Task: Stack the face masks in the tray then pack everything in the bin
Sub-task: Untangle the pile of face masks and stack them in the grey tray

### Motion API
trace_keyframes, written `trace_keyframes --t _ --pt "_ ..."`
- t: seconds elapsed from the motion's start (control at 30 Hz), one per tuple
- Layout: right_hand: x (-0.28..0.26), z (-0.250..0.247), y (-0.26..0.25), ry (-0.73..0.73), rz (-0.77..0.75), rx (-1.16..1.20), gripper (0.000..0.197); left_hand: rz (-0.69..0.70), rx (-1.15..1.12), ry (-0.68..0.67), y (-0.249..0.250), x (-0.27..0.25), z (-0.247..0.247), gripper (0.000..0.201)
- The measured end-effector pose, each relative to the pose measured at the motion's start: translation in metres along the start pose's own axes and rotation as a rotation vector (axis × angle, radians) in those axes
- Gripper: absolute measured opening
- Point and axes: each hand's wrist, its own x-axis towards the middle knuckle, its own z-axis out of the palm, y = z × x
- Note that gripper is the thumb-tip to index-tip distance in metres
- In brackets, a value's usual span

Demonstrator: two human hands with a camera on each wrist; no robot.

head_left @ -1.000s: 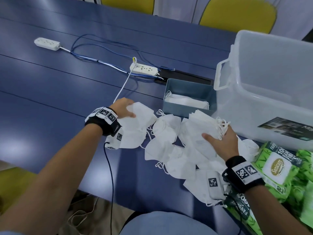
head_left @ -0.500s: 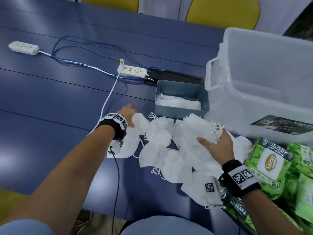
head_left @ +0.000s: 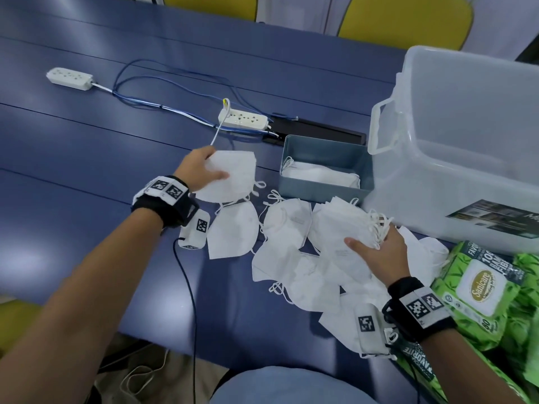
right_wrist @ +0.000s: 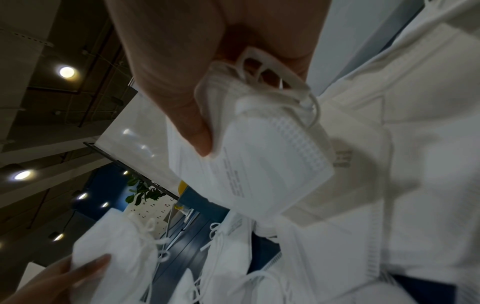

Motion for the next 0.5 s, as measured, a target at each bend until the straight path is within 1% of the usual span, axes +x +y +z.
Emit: trace_keyframes --t 0.07,0.17,0.23,0.27,0.33,0.43,0.5 --pt "-0.001 0.0 0.001 -0.006 0.0 0.011 0.058 -0.047 -0.134 0.084 -0.004 -0.011 -0.011 0.032" --pt "-0.003 0.0 0.001 -0.015 -0.019 0.028 0.062 -0.129 -0.334 0.175 -0.014 -0.03 -0.015 0.05" --pt "-0.005 0.0 0.0 -0.025 -0.031 0.048 0.057 -0.175 -0.381 0.195 -0.017 -0.044 -0.009 0.053" --pt "-0.007 0.001 -0.001 -0.03 -0.035 0.06 0.054 -0.197 -0.37 0.172 -0.019 -0.05 -0.002 0.054" --pt "-0.01 0.001 -0.002 -0.043 -0.045 0.084 0.05 -0.219 -0.293 0.06 -0.026 -0.062 0.019 0.056" --pt "-0.016 0.0 -0.004 -0.063 -0.056 0.105 0.048 -0.23 -0.089 -0.117 -0.039 -0.07 0.058 0.059" --pt "-0.021 -0.003 -0.006 -0.06 -0.06 0.105 0.048 -0.262 0.022 -0.147 -0.044 -0.072 0.077 0.06"
